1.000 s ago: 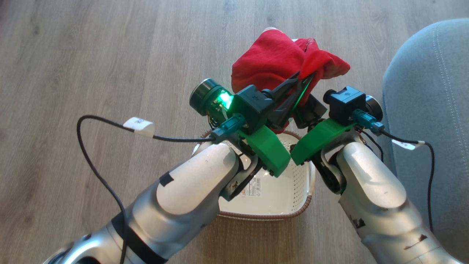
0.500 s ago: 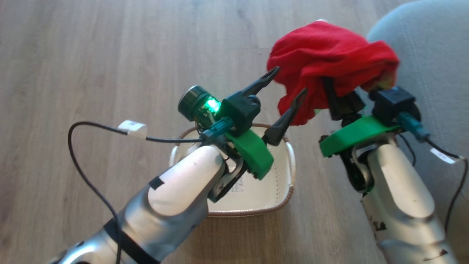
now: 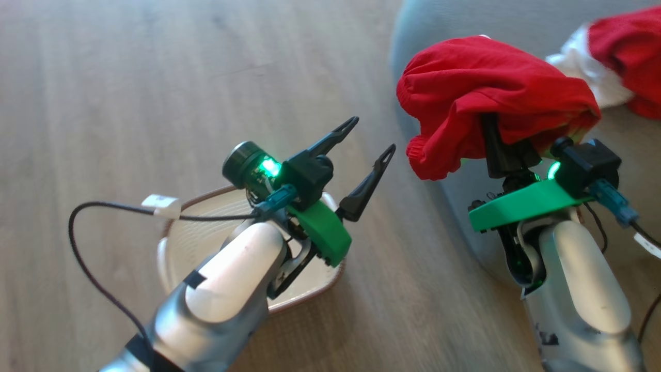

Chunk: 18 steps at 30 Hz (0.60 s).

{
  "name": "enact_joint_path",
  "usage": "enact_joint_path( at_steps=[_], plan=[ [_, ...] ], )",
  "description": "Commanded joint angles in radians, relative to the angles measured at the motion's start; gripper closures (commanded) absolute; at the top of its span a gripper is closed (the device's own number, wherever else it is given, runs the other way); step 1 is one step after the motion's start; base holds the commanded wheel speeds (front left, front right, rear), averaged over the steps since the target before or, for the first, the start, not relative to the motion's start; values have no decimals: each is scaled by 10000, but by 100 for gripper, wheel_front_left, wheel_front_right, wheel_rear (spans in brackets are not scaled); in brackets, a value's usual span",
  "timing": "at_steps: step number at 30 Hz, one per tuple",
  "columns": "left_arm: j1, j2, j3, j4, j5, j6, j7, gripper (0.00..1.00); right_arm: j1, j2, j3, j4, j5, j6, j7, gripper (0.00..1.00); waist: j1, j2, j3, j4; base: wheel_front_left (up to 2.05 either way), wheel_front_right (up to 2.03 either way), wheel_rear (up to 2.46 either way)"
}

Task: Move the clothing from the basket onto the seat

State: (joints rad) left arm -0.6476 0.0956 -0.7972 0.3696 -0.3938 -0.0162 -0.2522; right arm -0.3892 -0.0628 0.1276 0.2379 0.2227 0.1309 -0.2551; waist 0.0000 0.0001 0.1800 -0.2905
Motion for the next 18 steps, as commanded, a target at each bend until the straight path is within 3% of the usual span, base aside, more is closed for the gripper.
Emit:
enact_joint_path(
  at_steps=[1,8,18],
  plan=[
    [-113,182,462,-278,134,-70,-95,0,-10,124,124,-520,98,-2,-67,100,0,-1,68,-996,0,0,0],
    [428,289,1032,-397,525,-294,-95,0,656,125,-153,-1110,300,-2,-67,100,0,-1,58,-2306,0,0,0],
    [569,167,1337,-377,1071,-688,-95,0,1642,125,-1137,-2015,160,-2,-67,100,0,-1,439,-2567,0,0,0]
  ],
)
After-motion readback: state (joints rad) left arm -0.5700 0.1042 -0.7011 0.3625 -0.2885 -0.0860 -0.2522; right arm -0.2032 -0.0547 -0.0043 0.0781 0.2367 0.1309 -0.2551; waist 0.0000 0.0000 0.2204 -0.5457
